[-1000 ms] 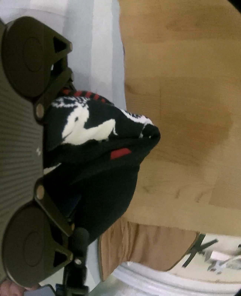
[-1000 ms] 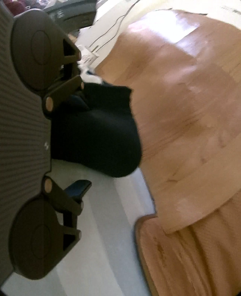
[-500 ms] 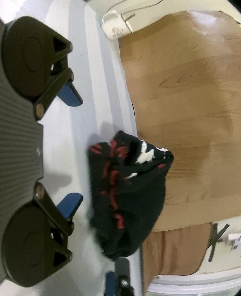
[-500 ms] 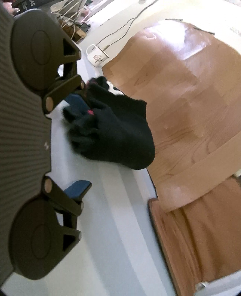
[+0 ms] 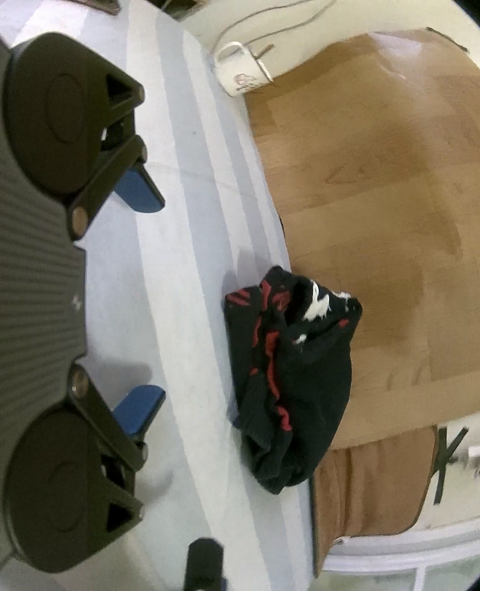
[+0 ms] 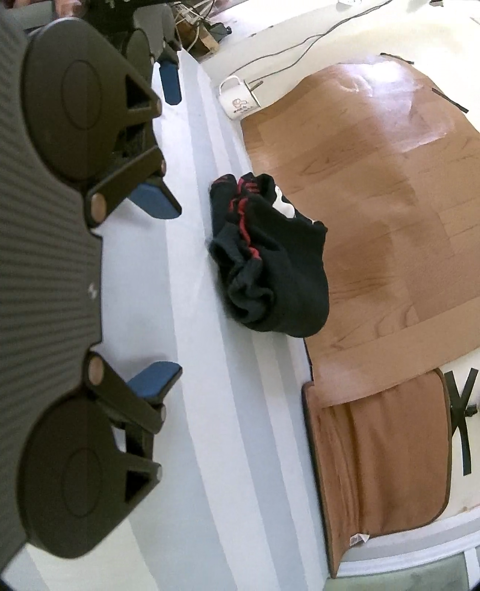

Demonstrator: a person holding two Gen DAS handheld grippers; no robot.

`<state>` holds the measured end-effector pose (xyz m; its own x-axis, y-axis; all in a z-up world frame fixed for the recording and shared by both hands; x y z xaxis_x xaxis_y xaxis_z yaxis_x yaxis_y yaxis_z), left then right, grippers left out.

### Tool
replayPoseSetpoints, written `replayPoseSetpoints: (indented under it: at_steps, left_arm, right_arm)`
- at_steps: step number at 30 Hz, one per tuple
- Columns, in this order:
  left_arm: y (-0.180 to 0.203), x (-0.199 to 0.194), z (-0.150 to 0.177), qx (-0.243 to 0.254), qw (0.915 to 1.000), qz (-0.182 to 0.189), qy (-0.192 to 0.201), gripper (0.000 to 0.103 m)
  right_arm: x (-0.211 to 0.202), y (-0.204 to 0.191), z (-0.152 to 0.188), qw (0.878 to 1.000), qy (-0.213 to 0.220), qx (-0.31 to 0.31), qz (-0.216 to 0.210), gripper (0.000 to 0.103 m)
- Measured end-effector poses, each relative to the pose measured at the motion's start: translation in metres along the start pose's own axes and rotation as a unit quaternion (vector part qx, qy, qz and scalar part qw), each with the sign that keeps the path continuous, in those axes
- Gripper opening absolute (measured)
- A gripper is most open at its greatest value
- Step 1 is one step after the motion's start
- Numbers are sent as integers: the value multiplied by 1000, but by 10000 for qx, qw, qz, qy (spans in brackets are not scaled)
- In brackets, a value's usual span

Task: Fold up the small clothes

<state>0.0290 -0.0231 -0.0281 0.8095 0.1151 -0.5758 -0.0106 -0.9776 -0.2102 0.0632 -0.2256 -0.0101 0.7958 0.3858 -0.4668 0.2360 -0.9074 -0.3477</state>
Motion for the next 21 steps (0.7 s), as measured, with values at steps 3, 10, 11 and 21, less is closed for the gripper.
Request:
replayPoseSetpoints:
  at_steps: [3,10,11,21]
  left_arm:
    - [-5,3,0,-170,9998,18,-74,103]
    - [-9,11,0,-349,9988,113,-310,103]
    - [-10,11,0,-383,9986,134,-331,103]
    - [-18,18,2,-746,9949,433,-524,103]
  right_arm:
    - [2,3,0,9999,-4,97,33,88]
    - [2,4,0,9999,-15,141,95,102]
    - [2,5,0,9998,-15,162,99,103]
    - [3,6,-1,9996,-122,216,131,103]
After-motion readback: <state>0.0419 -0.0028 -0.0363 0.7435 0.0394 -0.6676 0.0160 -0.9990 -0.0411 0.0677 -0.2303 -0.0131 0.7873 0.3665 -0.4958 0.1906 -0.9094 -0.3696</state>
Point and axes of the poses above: each gripper's, at about its wrist camera, not at the fingertips, and x roughly the way its jaws point, y to its right, z to its underside, the point moved 3 cm from there along x, roughly the way its jaws point, and after that the axes turned 1 degree about -y, right-handed, at the moved point
